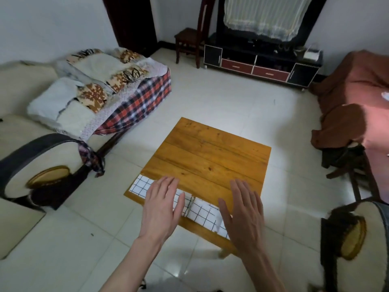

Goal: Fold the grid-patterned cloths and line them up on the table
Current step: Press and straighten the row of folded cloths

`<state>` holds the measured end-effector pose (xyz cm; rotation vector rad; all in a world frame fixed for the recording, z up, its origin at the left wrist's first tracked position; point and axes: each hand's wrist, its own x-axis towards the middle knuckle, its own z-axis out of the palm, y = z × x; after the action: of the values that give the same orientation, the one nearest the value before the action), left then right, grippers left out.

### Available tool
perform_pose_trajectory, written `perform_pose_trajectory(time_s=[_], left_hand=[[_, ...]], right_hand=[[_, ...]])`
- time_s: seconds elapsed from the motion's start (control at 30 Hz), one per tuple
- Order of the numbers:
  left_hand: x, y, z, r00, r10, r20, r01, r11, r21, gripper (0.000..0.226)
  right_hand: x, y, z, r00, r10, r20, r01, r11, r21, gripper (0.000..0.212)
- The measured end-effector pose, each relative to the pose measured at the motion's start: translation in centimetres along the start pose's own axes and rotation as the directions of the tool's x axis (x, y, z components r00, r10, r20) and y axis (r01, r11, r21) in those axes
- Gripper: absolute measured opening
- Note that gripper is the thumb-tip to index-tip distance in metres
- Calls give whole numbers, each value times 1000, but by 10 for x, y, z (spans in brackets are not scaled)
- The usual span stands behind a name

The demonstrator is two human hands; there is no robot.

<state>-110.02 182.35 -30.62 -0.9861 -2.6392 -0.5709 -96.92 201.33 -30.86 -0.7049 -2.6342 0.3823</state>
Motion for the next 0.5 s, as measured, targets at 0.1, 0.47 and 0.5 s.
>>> perform_pose_trajectory(time_s=[0.1, 0.47, 0.5], left_hand=[[7, -37, -9, 1000, 10, 6, -10, 1000, -9, 46], [23, -204, -41, 988, 149, 40, -144, 983, -110, 48], [23, -217, -41, 987, 155, 44, -149, 982, -114, 48]], right_hand=[[11, -29, 11, 1000, 18, -24, -19, 999, -27, 65], [2, -176, 75, 985, 164, -60, -168, 983, -69, 65], [1, -187, 80, 982, 178, -58, -182, 980, -80, 65]])
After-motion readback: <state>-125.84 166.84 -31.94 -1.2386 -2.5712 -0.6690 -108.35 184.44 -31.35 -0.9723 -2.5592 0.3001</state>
